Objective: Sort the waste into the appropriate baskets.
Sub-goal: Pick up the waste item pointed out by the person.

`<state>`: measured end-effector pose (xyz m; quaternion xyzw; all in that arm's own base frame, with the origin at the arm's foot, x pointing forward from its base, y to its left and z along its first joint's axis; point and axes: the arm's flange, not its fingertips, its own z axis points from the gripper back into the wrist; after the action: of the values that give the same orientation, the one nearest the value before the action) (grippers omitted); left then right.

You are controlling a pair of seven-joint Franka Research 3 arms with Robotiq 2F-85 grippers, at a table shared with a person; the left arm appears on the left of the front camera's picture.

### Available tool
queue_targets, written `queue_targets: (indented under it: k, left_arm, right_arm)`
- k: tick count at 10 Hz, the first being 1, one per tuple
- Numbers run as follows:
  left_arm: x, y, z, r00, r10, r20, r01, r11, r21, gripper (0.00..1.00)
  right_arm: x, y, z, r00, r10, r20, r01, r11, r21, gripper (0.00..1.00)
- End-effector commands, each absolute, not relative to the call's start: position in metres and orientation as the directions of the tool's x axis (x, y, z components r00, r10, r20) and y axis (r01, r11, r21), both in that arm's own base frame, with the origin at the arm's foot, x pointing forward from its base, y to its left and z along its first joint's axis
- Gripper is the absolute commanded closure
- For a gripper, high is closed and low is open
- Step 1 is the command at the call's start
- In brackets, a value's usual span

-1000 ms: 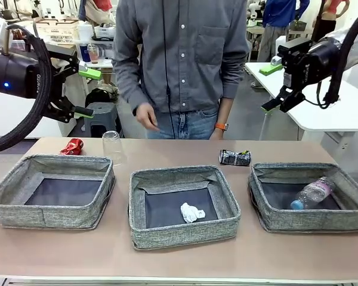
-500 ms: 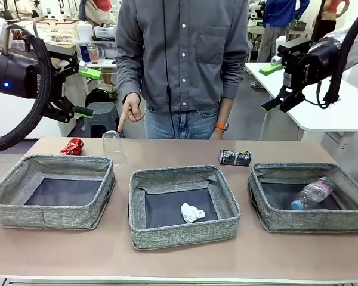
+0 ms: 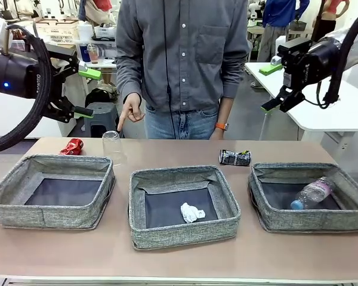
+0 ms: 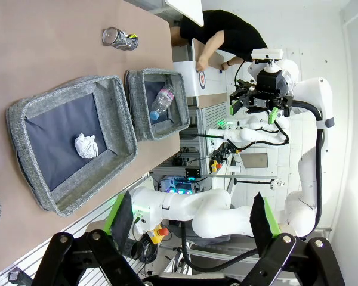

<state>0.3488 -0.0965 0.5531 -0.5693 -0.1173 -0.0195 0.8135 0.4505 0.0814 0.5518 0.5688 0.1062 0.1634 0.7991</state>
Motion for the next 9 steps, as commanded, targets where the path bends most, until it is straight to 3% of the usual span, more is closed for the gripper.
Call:
queue_targets:
  k: [1, 2, 3, 5, 6, 9]
  left_arm:
    - [0.348, -0.098, 0.551, 0.966, 0.113, 0.234, 0.186, 0.329, -0.926, 0.0]
    - [0.349, -0.097, 0.553, 0.972, 0.102, 0.213, 0.165, 0.351, -0.922, 0.0]
    - [0.354, -0.09, 0.558, 0.957, 0.029, 0.289, 0.242, 0.472, -0.848, 0.0]
    - [0.369, -0.071, 0.555, 0.821, -0.219, 0.528, 0.531, 0.635, -0.562, 0.0]
    - [0.376, -0.06, 0.547, 0.751, -0.333, 0.57, 0.605, 0.693, -0.392, 0.0]
    - [0.395, -0.027, 0.527, 0.509, -0.429, 0.746, 0.708, 0.702, -0.079, 0.0]
  right_arm:
    - [0.446, 0.082, 0.55, 0.924, 0.379, 0.043, -0.157, 0.275, 0.949, 0.0]
    - [0.446, 0.082, 0.55, 0.924, 0.379, 0.043, -0.157, 0.275, 0.949, 0.0]
    - [0.446, 0.082, 0.55, 0.924, 0.379, 0.043, -0.157, 0.275, 0.949, 0.0]
    - [0.446, 0.082, 0.55, 0.924, 0.379, 0.043, -0.157, 0.275, 0.949, 0.0]
    - [0.446, 0.082, 0.55, 0.924, 0.379, 0.043, -0.157, 0.275, 0.949, 0.0]
    - [0.446, 0.082, 0.55, 0.924, 0.379, 0.043, -0.157, 0.275, 0.949, 0.0]
